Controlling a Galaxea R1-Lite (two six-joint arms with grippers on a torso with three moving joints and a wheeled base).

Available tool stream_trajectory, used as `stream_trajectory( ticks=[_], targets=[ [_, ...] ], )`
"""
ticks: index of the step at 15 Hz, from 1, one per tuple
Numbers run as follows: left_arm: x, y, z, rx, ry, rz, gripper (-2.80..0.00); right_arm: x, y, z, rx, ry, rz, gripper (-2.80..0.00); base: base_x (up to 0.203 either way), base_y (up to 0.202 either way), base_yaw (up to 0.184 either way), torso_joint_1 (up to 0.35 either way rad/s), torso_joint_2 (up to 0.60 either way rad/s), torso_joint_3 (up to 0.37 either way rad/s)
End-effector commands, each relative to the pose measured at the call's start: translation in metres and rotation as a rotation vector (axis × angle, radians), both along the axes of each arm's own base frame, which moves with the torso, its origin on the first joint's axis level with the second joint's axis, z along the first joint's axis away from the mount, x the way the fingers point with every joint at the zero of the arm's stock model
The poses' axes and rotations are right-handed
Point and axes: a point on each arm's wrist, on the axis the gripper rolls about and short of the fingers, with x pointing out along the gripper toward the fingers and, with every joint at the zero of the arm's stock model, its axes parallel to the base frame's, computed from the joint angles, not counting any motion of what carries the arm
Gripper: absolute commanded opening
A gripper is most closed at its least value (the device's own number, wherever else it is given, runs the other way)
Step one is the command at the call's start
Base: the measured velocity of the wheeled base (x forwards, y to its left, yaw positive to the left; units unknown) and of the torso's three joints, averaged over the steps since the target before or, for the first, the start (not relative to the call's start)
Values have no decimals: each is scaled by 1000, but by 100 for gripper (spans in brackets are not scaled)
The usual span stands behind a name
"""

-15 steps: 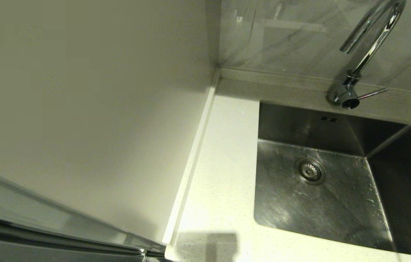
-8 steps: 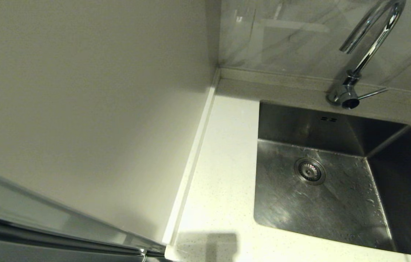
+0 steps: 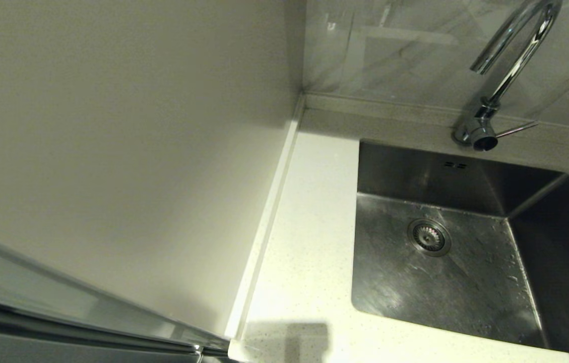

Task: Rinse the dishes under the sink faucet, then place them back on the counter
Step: Put a bowl back to the table from the sink

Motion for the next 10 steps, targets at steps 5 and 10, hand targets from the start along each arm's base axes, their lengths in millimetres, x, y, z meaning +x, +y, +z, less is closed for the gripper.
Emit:
stream_trajectory(
  ticks=[5, 10],
  targets=[
    [0, 0, 0, -1, -3, 0, -280, 1, 0, 0, -13, 6, 13, -280, 0, 0, 0, 0, 0, 0],
    [0, 0, 0, -1, -3, -1, -280, 1, -2, 5, -42, -10, 3, 0, 0, 0, 0, 0, 0, 0]
  ],
)
